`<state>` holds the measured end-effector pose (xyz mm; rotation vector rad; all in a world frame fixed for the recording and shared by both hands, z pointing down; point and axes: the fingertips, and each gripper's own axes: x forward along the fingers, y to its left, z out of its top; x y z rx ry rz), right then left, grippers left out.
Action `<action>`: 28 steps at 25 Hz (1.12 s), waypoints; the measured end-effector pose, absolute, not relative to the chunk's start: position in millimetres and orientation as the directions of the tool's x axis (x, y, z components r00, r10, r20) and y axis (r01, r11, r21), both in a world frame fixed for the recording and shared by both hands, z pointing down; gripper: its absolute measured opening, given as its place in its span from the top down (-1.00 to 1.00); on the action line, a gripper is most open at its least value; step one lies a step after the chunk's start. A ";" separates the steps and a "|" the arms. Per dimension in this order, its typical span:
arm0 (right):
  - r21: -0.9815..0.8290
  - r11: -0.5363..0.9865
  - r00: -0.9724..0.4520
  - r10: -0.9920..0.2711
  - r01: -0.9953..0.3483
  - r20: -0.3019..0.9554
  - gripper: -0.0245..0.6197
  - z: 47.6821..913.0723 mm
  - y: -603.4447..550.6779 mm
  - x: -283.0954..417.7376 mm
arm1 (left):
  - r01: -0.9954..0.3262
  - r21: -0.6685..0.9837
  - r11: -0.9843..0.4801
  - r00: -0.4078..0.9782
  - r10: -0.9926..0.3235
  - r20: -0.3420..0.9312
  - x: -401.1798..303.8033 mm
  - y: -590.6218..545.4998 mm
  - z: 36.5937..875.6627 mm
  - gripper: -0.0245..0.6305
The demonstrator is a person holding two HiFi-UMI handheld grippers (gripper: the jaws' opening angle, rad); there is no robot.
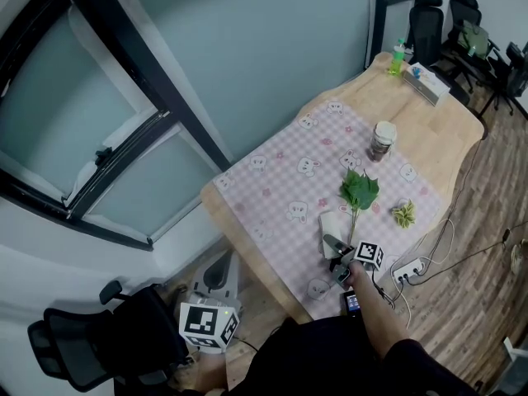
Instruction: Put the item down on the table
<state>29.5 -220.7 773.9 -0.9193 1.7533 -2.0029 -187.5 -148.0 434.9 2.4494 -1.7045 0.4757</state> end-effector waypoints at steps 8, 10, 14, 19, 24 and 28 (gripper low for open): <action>-0.869 -0.357 -0.611 -0.618 -0.343 0.495 -0.20 772.2 -200.1 56.3 | -0.936 -0.093 -0.338 0.293 -0.900 0.323 -193.0 -151.3 432.7 0.93; -0.815 -0.401 -0.580 -0.572 -0.419 0.580 -0.28 781.5 -187.8 63.0 | -0.936 -0.092 -0.341 0.295 -0.898 0.325 -191.1 -151.7 432.5 0.93; -0.689 -0.456 -0.471 -0.508 -0.564 0.721 -0.38 795.1 -167.4 82.2 | -0.937 -0.093 -0.338 0.295 -0.903 0.314 -189.7 -150.1 428.9 0.93; -0.600 -0.452 -0.343 -0.529 -0.660 0.776 -0.37 784.6 -160.5 116.3 | -0.941 -0.107 -0.321 0.279 -0.915 0.291 -193.9 -148.1 419.1 0.93; -0.630 -0.440 -0.344 -0.569 -0.640 0.747 -0.37 777.3 -164.6 124.7 | -0.942 -0.098 -0.321 0.283 -0.917 0.280 -194.3 -149.5 419.3 0.93; -0.590 -0.226 -0.298 -0.693 -0.775 0.657 -0.37 726.4 -191.1 131.6 | -0.938 -0.093 -0.334 0.299 -0.915 0.271 -189.1 -150.4 417.5 0.93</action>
